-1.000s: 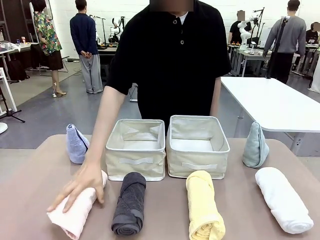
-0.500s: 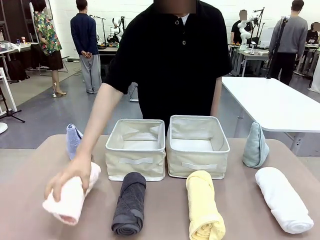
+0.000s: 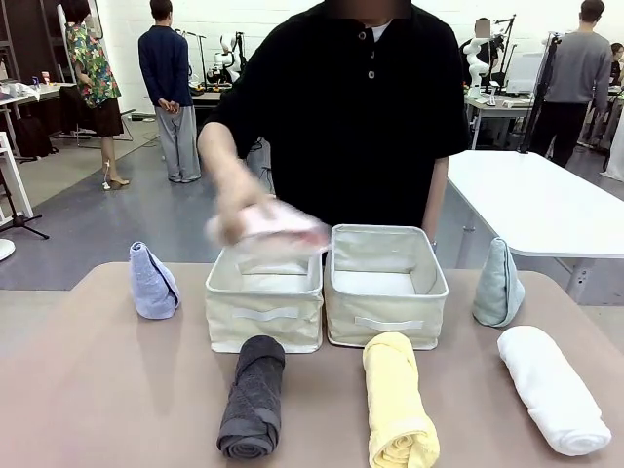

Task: Sort the towels based on their folding style.
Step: Pick up one triangle-folded towel and place it in the left Fabric basket.

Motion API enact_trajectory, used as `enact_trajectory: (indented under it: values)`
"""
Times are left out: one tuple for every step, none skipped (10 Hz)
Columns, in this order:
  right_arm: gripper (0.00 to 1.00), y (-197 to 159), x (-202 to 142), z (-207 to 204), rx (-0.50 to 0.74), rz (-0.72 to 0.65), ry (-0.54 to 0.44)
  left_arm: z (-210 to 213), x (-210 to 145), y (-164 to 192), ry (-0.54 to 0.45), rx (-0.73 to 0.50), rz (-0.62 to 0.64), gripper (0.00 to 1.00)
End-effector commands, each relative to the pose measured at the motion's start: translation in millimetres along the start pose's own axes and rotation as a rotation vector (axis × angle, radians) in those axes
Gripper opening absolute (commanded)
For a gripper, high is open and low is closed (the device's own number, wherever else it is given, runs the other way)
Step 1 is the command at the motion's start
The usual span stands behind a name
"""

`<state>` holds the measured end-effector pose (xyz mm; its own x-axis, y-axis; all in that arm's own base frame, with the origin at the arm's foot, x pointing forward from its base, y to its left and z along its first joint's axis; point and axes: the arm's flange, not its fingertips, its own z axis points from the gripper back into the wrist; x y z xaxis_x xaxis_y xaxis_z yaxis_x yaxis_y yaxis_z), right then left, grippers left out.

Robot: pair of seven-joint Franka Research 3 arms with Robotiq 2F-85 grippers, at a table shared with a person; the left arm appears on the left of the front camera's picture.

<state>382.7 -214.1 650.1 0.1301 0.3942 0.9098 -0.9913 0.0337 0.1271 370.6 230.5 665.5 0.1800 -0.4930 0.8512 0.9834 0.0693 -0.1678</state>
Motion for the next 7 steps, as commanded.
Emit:
enact_trajectory:
  values:
    - [1.0, 6.2, -0.5, -1.1, -0.01, -0.023, 0.023, -2.7, 1.2, -5.0, 0.016, 0.013, 0.016, 1.0]
    - [1.0, 6.2, -0.5, -1.1, -0.01, -0.023, 0.023, -2.7, 1.2, -5.0, 0.016, 0.013, 0.016, 1.0]
    - [1.0, 6.2, -0.5, -1.1, -0.01, -0.023, 0.023, -2.7, 1.2, -5.0, 0.016, 0.013, 0.016, 1.0]
    - [1.0, 6.2, -0.5, -1.1, -0.01, -0.023, 0.023, -2.7, 1.2, -5.0, 0.016, 0.013, 0.016, 1.0]
    - [1.0, 6.2, -0.5, -1.1, -0.01, -0.023, 0.023, -2.7, 1.2, -5.0, 0.016, 0.013, 0.016, 1.0]
    - [1.0, 6.2, -0.5, -1.1, -0.01, -0.023, 0.023, -2.7, 1.2, -5.0, 0.016, 0.013, 0.016, 1.0]
    - [1.0, 6.2, -0.5, -1.1, -0.01, -0.023, 0.023, -2.7, 1.2, -5.0, 0.016, 0.013, 0.016, 1.0]
